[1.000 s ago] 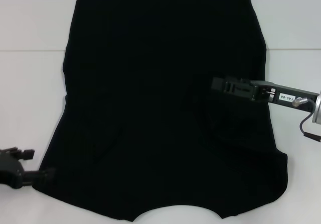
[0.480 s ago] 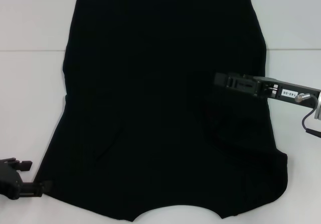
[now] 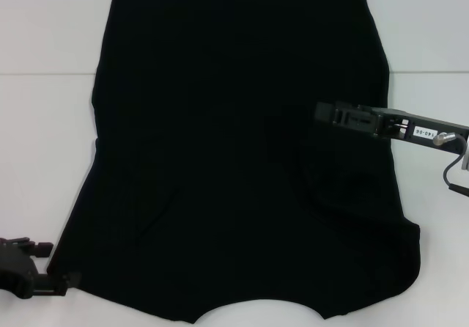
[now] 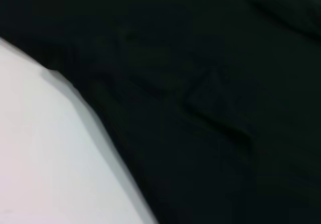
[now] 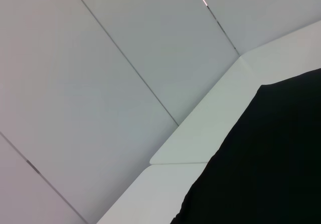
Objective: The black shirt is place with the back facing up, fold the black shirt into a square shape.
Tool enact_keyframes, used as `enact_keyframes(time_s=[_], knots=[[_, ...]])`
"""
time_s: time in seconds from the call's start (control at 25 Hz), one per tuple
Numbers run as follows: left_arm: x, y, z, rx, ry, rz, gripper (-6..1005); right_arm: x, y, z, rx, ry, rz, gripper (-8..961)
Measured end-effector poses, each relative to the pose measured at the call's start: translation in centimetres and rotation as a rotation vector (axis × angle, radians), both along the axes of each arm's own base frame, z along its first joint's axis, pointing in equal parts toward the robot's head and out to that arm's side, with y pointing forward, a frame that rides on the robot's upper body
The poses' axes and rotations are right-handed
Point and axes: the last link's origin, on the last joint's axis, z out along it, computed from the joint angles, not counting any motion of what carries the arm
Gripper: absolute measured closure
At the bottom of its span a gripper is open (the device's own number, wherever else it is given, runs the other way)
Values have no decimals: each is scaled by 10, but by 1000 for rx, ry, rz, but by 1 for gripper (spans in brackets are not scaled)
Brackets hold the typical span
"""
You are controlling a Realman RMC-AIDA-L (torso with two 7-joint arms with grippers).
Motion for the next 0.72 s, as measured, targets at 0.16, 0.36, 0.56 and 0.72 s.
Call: enact_keyframes(time_s=[0.16, 0.36, 0.56, 0.72], knots=[[4, 0, -3, -25, -9, -11, 126, 0, 0, 1, 1, -1, 0, 146], [11, 1, -6, -49, -34, -32, 125, 0, 0, 1, 1, -1, 0, 146], [16, 3, -7, -60, -47, -47, 125, 0, 1, 1, 2, 0, -1, 145], [19, 5, -9, -66, -54, -54, 125, 0, 1, 1, 3, -2, 1, 145]])
